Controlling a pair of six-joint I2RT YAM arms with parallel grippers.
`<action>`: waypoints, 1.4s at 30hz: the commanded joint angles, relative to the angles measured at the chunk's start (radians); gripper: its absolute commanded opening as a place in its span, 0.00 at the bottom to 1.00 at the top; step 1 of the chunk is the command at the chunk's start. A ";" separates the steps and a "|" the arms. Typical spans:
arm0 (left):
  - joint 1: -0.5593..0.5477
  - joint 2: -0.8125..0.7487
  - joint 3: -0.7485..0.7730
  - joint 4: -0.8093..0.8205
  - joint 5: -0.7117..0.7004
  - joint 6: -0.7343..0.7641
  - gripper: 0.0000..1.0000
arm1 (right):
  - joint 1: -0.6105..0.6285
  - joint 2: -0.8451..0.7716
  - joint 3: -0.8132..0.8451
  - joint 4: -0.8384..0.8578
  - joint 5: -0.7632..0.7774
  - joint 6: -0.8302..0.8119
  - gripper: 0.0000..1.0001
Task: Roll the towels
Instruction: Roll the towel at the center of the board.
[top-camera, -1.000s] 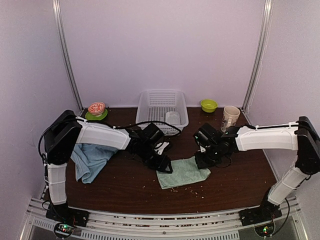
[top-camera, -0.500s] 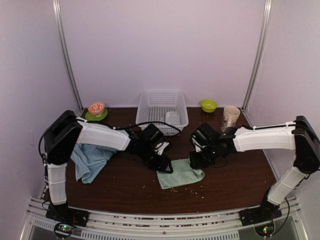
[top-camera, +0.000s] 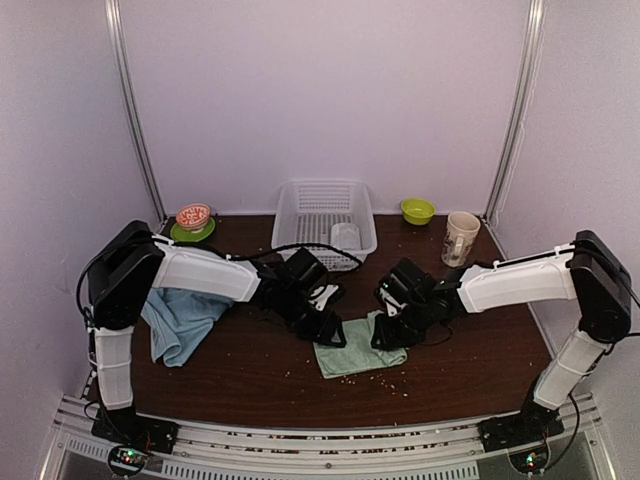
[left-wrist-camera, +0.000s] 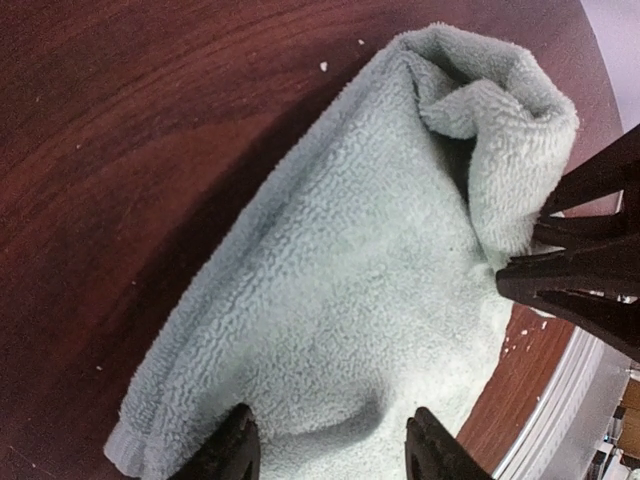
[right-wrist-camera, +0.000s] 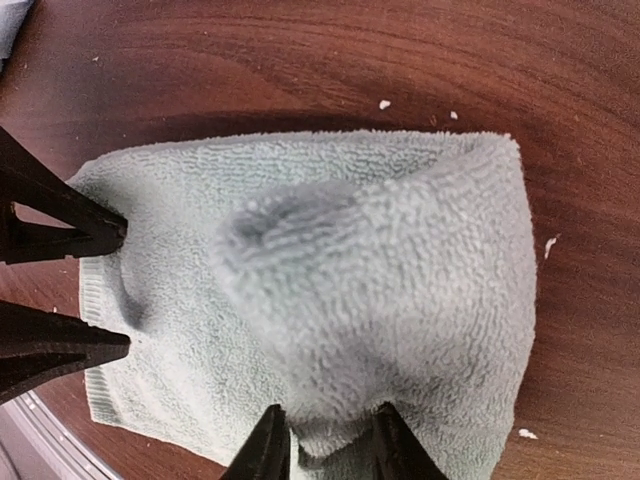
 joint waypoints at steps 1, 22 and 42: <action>-0.010 -0.045 0.022 -0.071 0.005 0.034 0.51 | 0.007 -0.023 -0.029 0.060 -0.027 -0.008 0.35; 0.002 0.004 0.184 0.110 0.120 -0.141 0.43 | -0.021 -0.039 -0.184 0.300 -0.088 -0.001 0.56; 0.019 0.192 0.342 0.088 0.169 -0.182 0.40 | -0.026 -0.031 -0.189 0.312 -0.097 -0.010 0.56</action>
